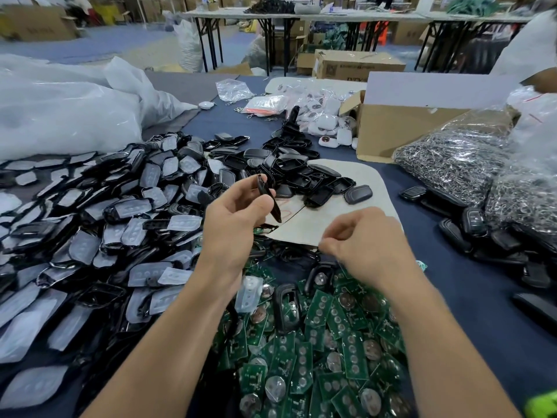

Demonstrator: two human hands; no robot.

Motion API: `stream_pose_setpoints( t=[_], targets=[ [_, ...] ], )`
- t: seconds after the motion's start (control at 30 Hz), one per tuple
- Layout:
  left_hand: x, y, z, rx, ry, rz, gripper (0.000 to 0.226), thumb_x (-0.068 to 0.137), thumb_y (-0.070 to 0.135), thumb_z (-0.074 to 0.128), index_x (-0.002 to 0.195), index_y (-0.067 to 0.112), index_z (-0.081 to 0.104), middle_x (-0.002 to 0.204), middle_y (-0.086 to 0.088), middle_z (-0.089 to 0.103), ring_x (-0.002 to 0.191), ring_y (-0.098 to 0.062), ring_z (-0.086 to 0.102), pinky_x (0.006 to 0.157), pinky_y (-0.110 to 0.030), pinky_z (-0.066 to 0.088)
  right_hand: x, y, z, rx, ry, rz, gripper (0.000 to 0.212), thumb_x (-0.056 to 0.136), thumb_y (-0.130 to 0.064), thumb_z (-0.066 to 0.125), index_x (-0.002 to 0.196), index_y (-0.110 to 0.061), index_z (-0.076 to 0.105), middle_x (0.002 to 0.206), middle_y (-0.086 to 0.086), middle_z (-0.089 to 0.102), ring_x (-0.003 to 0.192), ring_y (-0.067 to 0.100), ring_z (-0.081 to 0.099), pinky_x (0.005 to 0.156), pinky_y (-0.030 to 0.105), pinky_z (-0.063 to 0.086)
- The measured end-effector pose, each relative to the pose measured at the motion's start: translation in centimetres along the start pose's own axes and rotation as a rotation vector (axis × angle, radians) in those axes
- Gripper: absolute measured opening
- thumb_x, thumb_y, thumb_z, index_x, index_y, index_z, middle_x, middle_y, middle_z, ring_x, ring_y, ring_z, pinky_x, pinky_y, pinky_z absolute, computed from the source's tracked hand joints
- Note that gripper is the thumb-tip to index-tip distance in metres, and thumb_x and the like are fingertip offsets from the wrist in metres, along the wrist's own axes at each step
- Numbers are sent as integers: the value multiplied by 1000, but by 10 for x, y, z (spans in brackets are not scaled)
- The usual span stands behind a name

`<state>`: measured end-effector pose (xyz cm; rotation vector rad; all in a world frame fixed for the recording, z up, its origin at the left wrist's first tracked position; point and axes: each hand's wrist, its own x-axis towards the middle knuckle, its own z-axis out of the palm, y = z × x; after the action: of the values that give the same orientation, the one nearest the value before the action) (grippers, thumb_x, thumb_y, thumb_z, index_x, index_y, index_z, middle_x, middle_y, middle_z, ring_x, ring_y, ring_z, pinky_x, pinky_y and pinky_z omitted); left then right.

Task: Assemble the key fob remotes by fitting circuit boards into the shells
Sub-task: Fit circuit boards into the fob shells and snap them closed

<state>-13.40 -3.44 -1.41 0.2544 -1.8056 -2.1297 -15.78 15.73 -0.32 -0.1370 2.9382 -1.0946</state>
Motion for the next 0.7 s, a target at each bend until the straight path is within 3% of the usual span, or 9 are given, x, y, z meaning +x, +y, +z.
stream_pose_setpoints(
  t=[0.1, 0.2, 0.37, 0.47, 0.53, 0.6, 0.7],
  targets=[
    [1, 0, -3, -19, 10, -20, 29, 94, 3, 72, 101, 30, 79, 90, 6, 78, 86, -7, 70, 72, -17, 56, -1, 5, -19, -157, -174, 73, 16, 64, -42, 92, 69, -37, 77, 66, -11, 71, 70, 8, 69, 69, 33, 61],
    [0, 0, -1, 6, 4, -27, 28, 92, 2, 74, 105, 26, 78, 102, -6, 81, 89, -10, 73, 71, -15, 55, -4, 5, -21, -202, -315, 63, 22, 57, -36, 94, 69, -32, 76, 58, -9, 63, 54, 12, 60, 52, 27, 47],
    [-2, -1, 2, 55, -17, -22, 29, 89, 1, 75, 106, 24, 78, 96, 1, 82, 85, -5, 73, 71, -15, 55, -4, 0, -3, -141, -283, -19, 16, 70, -27, 91, 65, -27, 76, 54, -9, 65, 48, 5, 56, 45, 18, 39],
    [-2, -2, 2, 78, -18, -18, 28, 89, 3, 77, 108, 24, 79, 98, 0, 82, 88, -7, 73, 73, -16, 56, -3, 0, 2, -19, -232, -23, 14, 75, -28, 88, 65, -28, 78, 56, -9, 69, 51, 3, 59, 46, 15, 41],
    [-2, -2, 1, 79, -17, -24, 28, 89, 4, 77, 107, 24, 79, 99, -1, 82, 90, -10, 73, 73, -17, 57, 0, 3, -3, -61, -166, 13, 14, 73, -30, 90, 68, -31, 77, 63, -10, 68, 61, 8, 63, 54, 21, 46],
    [-2, -2, 1, 86, -18, -29, 27, 89, 4, 77, 107, 25, 80, 100, -2, 82, 92, -13, 73, 74, -19, 57, 1, 8, -9, -147, -207, 55, 19, 70, -31, 92, 74, -34, 74, 73, -10, 67, 72, 14, 65, 63, 28, 51],
    [-2, -1, 0, 88, -25, -34, 28, 88, 3, 77, 104, 26, 80, 99, 0, 82, 92, -12, 74, 75, -21, 57, 0, 9, -12, -192, -320, 59, 25, 72, -27, 90, 83, -34, 68, 74, -12, 59, 71, 14, 61, 61, 28, 45]
  ],
)
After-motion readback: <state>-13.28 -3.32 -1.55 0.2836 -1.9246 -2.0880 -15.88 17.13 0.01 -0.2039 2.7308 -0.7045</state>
